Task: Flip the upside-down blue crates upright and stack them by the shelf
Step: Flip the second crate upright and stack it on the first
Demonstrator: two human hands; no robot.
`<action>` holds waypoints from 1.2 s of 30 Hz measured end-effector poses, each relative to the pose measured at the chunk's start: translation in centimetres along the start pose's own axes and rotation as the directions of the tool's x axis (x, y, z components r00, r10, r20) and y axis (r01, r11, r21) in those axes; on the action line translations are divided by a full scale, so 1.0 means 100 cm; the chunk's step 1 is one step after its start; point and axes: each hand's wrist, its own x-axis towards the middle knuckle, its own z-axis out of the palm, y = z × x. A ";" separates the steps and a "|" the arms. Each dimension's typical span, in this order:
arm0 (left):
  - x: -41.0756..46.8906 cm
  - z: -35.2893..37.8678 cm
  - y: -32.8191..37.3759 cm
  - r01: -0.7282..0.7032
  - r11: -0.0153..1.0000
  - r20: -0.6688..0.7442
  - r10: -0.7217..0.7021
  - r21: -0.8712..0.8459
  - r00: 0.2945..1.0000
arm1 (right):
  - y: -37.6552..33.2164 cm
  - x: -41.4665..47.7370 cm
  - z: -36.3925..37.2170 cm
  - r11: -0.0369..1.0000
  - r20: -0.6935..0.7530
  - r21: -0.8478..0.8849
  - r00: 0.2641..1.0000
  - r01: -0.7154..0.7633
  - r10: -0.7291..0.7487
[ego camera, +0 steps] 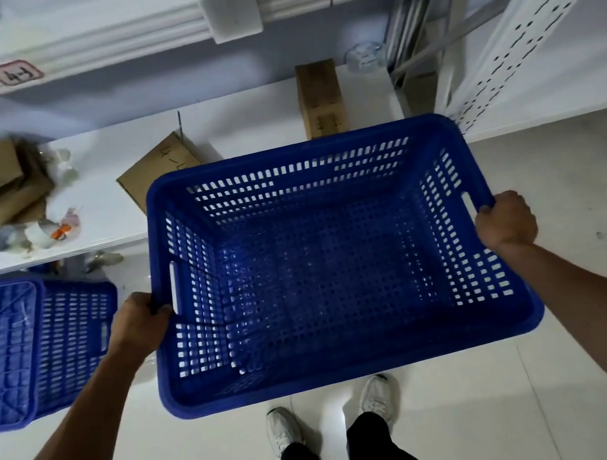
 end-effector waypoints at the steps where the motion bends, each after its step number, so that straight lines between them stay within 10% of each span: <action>1: -0.001 0.000 0.000 0.005 1.000 -0.004 -0.005 -0.006 1.000 | 0.000 -0.001 -0.001 1.000 -0.005 0.007 1.000 0.003 -0.003; 13: -0.007 0.009 -0.008 0.032 0.999 0.013 -0.031 -0.037 0.999 | -0.003 -0.023 -0.015 0.986 -0.164 0.141 0.985 0.084 -0.060; 36: -0.042 0.047 0.009 0.022 0.994 0.024 -0.024 0.108 0.999 | -0.009 -0.021 -0.024 0.994 0.184 -0.075 0.981 0.074 -0.059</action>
